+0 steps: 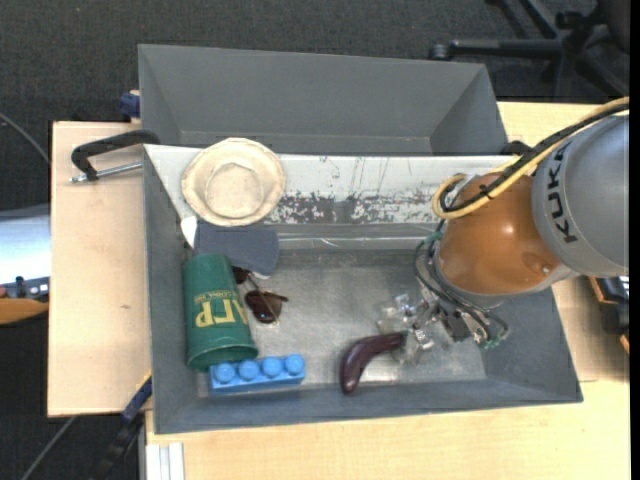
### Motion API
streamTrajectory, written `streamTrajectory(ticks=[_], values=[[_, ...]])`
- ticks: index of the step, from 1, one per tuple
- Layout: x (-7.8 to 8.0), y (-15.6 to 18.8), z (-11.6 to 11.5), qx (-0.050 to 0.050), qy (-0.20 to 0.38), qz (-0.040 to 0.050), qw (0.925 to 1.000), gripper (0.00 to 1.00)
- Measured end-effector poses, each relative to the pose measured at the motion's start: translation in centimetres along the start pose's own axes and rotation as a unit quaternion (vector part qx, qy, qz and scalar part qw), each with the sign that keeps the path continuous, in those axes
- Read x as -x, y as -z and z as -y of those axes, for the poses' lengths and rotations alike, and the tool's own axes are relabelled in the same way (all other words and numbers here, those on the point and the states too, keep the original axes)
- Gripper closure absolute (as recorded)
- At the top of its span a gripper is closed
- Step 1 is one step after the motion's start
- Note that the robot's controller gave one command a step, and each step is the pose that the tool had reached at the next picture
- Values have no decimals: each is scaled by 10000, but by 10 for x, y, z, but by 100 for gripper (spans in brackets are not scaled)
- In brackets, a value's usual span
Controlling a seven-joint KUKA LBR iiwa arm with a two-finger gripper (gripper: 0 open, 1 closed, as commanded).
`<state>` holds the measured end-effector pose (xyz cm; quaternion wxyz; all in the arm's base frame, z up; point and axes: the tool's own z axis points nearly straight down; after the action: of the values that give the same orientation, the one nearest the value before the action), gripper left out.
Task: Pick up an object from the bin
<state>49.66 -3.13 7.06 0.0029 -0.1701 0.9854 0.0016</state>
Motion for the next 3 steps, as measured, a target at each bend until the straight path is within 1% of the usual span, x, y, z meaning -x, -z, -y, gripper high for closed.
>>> streamTrajectory(ticks=[2,3], values=[[0,2,0,-1,-1,4,10000,100],[-1,16,-1,10,1,-14,10000,100]])
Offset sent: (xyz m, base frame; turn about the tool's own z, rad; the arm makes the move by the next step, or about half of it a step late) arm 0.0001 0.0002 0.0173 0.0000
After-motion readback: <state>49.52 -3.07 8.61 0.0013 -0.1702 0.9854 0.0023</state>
